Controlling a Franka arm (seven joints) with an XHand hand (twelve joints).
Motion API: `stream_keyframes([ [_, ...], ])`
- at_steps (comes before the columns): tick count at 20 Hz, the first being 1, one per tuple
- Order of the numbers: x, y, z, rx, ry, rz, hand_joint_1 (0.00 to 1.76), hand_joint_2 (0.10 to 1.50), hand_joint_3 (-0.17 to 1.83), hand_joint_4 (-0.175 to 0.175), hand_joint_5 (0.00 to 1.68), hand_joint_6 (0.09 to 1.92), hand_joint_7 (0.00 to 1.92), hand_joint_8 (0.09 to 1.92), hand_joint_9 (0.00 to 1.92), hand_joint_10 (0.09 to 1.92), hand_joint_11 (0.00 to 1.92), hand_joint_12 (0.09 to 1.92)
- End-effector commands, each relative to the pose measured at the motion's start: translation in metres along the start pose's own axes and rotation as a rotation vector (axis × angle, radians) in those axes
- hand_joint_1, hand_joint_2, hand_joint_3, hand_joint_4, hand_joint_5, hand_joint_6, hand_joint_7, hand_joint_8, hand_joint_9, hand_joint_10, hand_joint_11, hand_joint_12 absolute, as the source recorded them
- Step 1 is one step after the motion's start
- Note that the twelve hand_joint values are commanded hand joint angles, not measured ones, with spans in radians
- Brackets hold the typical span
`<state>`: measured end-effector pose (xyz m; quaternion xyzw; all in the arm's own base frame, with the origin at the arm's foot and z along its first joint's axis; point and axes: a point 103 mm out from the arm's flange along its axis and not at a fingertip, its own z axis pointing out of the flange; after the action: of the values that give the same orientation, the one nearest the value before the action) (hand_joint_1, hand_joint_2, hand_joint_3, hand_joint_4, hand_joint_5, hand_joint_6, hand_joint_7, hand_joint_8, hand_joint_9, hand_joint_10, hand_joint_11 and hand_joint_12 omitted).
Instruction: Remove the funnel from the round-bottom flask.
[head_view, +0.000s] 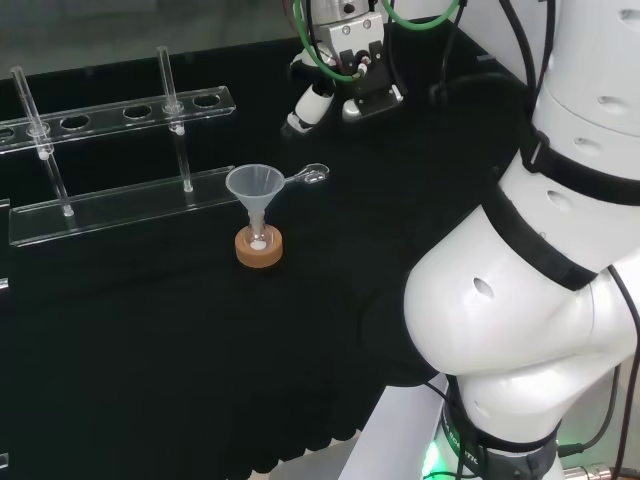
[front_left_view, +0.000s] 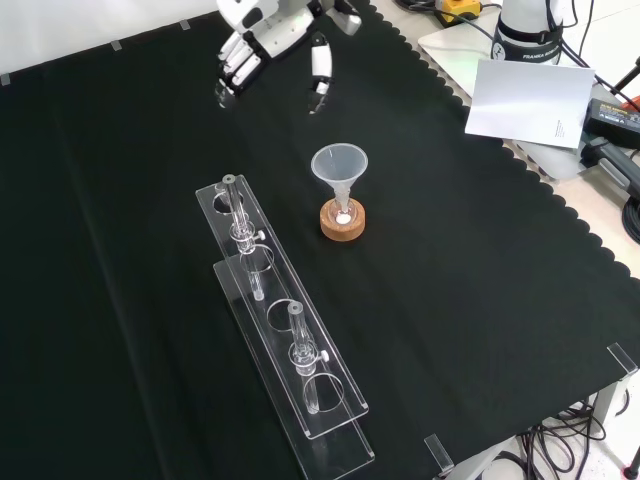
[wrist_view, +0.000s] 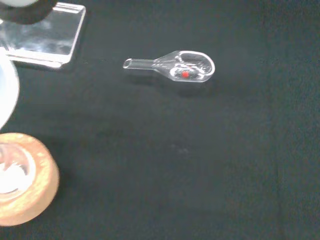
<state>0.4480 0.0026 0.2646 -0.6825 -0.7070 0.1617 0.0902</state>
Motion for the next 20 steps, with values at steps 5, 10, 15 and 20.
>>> stream_keyframes([
  [5, 0.062, -0.051, -0.001, 0.071, -0.002, -0.031, 0.53, 0.64, 0.38, -0.015, 0.09, 0.09, 0.03, 0.61, 0.30, 0.70, 0.27, 1.43],
  [10, 0.077, -0.059, 0.004, 0.095, -0.009, -0.033, 0.52, 0.64, 0.37, -0.014, 0.08, 0.09, 0.00, 0.62, 0.28, 0.71, 0.27, 1.44],
  [15, 0.089, -0.061, 0.012, 0.111, -0.014, -0.044, 0.51, 0.65, 0.34, -0.013, 0.07, 0.09, 0.00, 0.59, 0.24, 0.75, 0.19, 1.47],
  [20, 0.096, -0.057, 0.020, 0.119, -0.022, -0.062, 0.51, 0.66, 0.32, -0.011, 0.05, 0.09, 0.00, 0.51, 0.18, 0.78, 0.14, 1.50],
])
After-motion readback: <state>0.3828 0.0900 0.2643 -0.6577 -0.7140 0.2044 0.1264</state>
